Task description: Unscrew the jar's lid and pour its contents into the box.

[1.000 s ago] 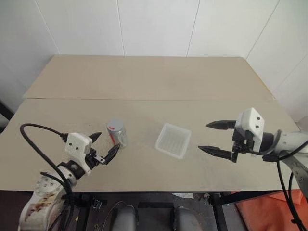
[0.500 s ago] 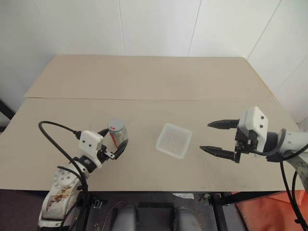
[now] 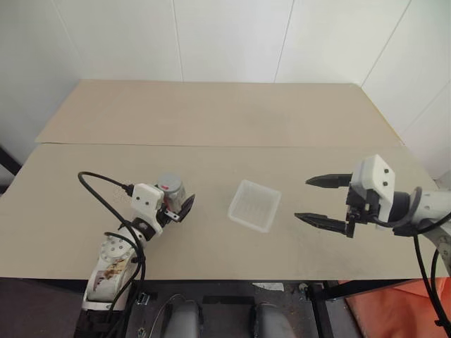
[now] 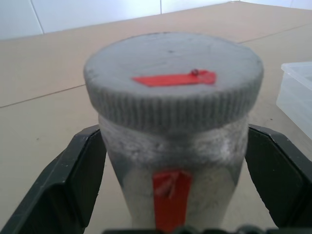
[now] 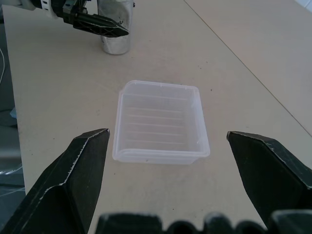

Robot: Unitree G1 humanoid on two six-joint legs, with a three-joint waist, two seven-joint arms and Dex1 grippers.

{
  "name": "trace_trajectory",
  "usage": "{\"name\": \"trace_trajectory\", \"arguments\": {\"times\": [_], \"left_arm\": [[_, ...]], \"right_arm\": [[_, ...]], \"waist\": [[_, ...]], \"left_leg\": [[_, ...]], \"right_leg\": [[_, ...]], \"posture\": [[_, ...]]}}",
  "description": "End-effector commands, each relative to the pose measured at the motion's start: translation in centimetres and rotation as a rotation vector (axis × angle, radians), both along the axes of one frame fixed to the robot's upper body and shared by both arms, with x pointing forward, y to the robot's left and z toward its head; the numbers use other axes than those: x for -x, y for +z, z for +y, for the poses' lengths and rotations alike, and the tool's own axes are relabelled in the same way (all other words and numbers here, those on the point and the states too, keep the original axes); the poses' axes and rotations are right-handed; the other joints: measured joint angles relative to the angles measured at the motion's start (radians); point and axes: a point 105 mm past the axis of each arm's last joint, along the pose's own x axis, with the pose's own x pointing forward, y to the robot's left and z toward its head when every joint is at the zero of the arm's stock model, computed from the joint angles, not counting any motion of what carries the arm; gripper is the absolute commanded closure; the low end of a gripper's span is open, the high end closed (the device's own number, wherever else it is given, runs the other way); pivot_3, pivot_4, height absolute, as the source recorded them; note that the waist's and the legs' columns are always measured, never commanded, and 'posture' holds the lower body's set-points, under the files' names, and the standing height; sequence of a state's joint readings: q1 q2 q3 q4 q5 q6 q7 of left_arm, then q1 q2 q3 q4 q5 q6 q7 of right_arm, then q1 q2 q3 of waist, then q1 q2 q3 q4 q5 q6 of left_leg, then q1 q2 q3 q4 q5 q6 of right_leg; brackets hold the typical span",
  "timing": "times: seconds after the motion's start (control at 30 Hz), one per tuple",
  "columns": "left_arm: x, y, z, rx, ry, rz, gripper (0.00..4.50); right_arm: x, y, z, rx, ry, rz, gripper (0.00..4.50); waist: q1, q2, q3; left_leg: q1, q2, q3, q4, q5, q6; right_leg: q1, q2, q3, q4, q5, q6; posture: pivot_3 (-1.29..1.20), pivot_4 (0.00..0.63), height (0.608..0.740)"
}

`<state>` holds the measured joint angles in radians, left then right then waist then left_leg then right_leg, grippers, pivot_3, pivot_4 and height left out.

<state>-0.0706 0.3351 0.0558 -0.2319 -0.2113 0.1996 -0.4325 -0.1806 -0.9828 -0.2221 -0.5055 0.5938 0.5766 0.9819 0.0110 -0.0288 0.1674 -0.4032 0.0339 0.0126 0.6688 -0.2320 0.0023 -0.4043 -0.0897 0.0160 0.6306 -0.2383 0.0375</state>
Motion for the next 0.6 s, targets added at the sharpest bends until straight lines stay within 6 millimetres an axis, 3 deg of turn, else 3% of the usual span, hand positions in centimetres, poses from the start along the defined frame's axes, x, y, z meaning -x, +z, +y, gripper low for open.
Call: {"name": "trace_trajectory", "arguments": {"times": [0.03, 0.33, 0.47, 0.6], "left_arm": [[0.09, 1.07, -0.86, 0.015, -0.010, -0.058, 0.01], [-0.24, 1.32, -0.97, 0.039, 0.019, -0.074, 0.01], [-0.46, 1.26, -0.77, 0.034, 0.038, -0.073, 0.92], [-0.71, 1.42, -0.33, 0.026, 0.068, -0.081, 2.28]], "right_arm": [[0.28, 1.38, -0.05, 0.014, 0.008, -0.066, 0.00], [0.27, 1.42, 0.25, 0.009, 0.022, -0.070, 0.00], [0.23, 1.23, 0.31, 0.013, 0.025, -0.071, 0.00], [0.49, 0.94, 0.58, 0.003, 0.031, -0.064, 0.00]], "waist": [[0.000, 0.000, 0.000], [0.000, 0.000, 0.000], [0.000, 0.000, 0.000], [0.000, 0.000, 0.000]], "left_leg": [[0.000, 0.000, 0.000, 0.000, 0.000, 0.000], [0.000, 0.000, 0.000, 0.000, 0.000, 0.000], [0.000, 0.000, 0.000, 0.000, 0.000, 0.000], [0.000, 0.000, 0.000, 0.000, 0.000, 0.000]], "right_leg": [[0.000, 0.000, 0.000, 0.000, 0.000, 0.000], [0.000, 0.000, 0.000, 0.000, 0.000, 0.000], [0.000, 0.000, 0.000, 0.000, 0.000, 0.000], [0.000, 0.000, 0.000, 0.000, 0.000, 0.000]], "posture": [[0.00, 0.150, 0.740], [0.00, 0.150, 0.740], [0.00, 0.150, 0.740], [0.00, 0.150, 0.740]]}}
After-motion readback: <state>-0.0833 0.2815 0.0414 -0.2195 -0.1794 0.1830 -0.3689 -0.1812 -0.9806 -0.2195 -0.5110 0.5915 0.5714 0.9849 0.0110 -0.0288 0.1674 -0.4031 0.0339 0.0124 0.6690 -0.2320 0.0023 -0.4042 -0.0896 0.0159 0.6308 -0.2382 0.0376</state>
